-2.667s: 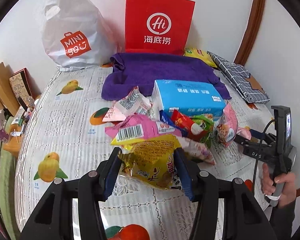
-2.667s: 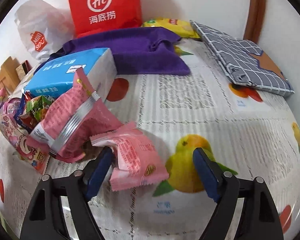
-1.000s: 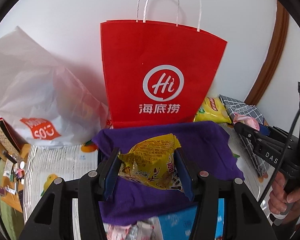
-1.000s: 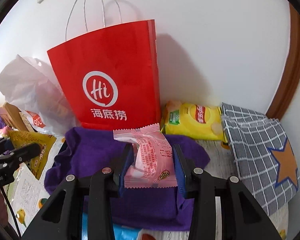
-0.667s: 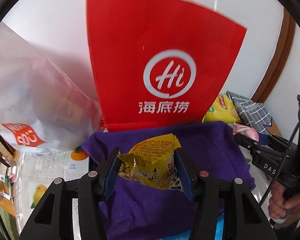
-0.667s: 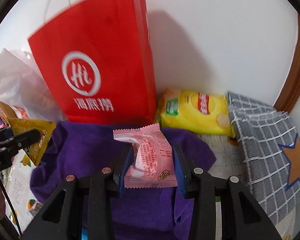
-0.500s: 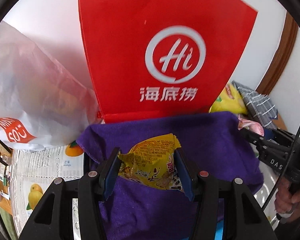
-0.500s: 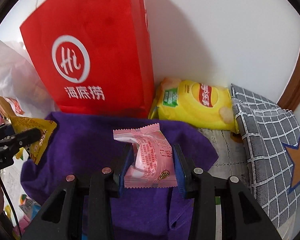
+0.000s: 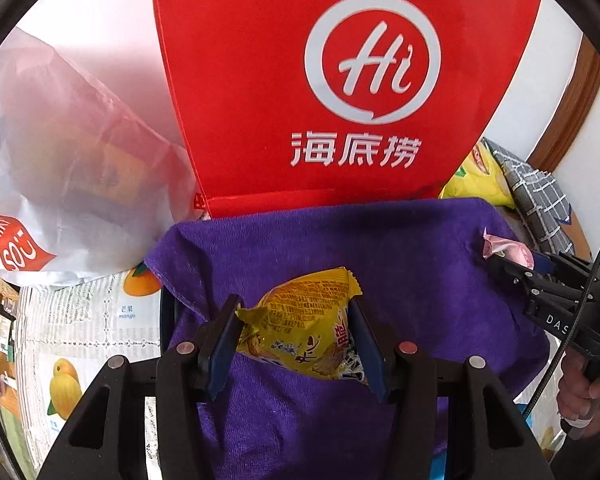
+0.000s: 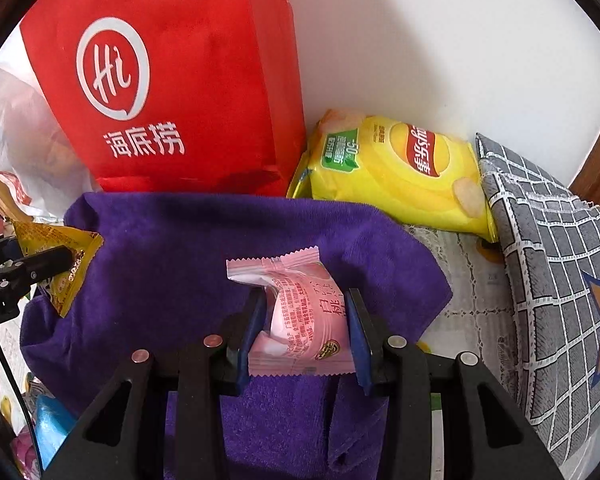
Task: Organize snacks
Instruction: 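Open the right tool over the towel while the left tool releases the yellow packet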
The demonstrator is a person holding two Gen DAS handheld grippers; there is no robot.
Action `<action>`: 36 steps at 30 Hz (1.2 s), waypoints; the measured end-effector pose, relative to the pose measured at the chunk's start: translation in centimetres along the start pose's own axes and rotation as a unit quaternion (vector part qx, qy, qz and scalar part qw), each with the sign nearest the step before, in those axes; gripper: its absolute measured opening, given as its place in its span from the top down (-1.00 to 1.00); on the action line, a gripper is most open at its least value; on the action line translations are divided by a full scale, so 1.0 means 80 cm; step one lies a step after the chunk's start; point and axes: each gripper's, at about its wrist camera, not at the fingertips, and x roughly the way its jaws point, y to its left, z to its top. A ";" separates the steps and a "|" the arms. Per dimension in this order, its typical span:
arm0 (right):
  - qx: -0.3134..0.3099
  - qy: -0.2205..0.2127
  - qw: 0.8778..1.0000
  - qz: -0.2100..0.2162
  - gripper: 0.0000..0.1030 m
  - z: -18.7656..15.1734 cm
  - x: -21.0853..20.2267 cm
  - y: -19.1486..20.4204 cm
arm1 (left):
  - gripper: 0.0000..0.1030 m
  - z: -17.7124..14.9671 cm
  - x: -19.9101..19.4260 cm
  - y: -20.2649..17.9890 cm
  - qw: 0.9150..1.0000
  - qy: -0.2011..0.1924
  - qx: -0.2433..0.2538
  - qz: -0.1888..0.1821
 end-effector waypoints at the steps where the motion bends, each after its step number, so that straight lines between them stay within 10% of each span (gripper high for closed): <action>1: -0.001 0.003 1.000 0.000 0.22 0.000 0.003 0.000 | -0.01 0.000 0.002 -0.001 1.000 0.003 0.000 0.001; 15: -0.021 0.021 1.000 -0.001 0.19 -0.003 0.029 0.017 | -0.03 -0.002 0.013 0.005 1.000 0.022 -0.006 0.004; 22: -0.040 0.006 0.999 -0.006 -0.35 -0.003 0.026 0.033 | -0.04 -0.003 0.015 0.005 1.000 0.027 -0.003 0.003; 30: -0.042 -0.005 0.999 -0.010 -0.46 0.002 0.019 0.036 | -0.05 -0.003 0.019 -0.003 1.000 0.027 0.001 0.000; 36: -0.034 -0.011 0.999 -0.013 -0.46 -0.002 0.004 0.027 | -0.39 -0.002 0.018 -0.013 1.000 0.024 0.009 0.001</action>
